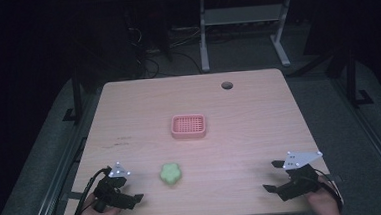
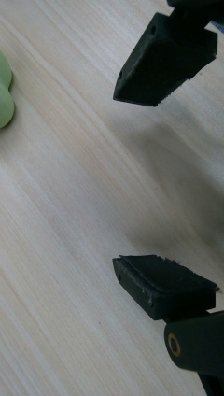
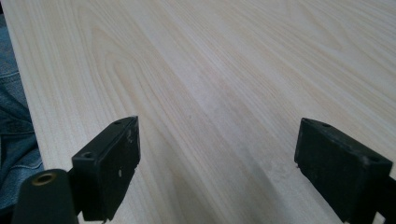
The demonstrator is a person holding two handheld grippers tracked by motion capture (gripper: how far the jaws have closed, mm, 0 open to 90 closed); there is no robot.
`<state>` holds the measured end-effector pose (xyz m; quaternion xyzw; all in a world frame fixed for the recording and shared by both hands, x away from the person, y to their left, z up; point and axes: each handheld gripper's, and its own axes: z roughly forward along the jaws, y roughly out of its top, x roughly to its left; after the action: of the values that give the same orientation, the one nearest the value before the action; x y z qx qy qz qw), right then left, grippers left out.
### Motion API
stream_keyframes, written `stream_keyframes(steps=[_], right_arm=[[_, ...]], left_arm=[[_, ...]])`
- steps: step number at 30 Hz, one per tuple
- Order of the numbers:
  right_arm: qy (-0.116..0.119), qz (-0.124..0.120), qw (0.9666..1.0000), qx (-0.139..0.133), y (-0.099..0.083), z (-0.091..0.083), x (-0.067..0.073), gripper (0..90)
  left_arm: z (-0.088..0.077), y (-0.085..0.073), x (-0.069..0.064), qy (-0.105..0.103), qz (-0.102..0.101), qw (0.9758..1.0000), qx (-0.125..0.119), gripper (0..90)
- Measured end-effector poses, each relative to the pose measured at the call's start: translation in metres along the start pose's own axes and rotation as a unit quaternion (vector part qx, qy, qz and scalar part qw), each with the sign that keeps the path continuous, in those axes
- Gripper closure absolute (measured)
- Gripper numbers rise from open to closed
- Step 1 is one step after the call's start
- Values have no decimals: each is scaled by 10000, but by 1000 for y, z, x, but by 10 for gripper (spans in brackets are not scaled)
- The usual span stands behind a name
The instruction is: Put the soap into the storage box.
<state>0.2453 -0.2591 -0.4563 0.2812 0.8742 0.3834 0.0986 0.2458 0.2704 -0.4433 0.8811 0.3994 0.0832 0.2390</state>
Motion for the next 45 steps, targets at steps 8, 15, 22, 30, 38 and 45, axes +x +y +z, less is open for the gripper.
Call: stream_keyframes(steps=[8,15,22,30,38,45], right_arm=[[0,23,10000,17,0,0,1,138],[-4,14,10000,3,0,0,0,137],[1,6,10000,14,0,0,1,138],[-18,15,10000,-5,0,-1,0,138],[-12,66,10000,10,-1,-1,0,138],[-2,62,10000,1,-1,-1,0,138]], left_arm=[[0,4,-6,-33,119,9999,-17,167],[1,7,-10,-36,162,9999,-41,167],[2,10,-13,-73,214,9997,-57,167],[2,15,-18,-61,321,9995,2,167],[1,25,-20,-86,413,9991,76,167],[-2,35,-25,-114,519,9985,107,167]])
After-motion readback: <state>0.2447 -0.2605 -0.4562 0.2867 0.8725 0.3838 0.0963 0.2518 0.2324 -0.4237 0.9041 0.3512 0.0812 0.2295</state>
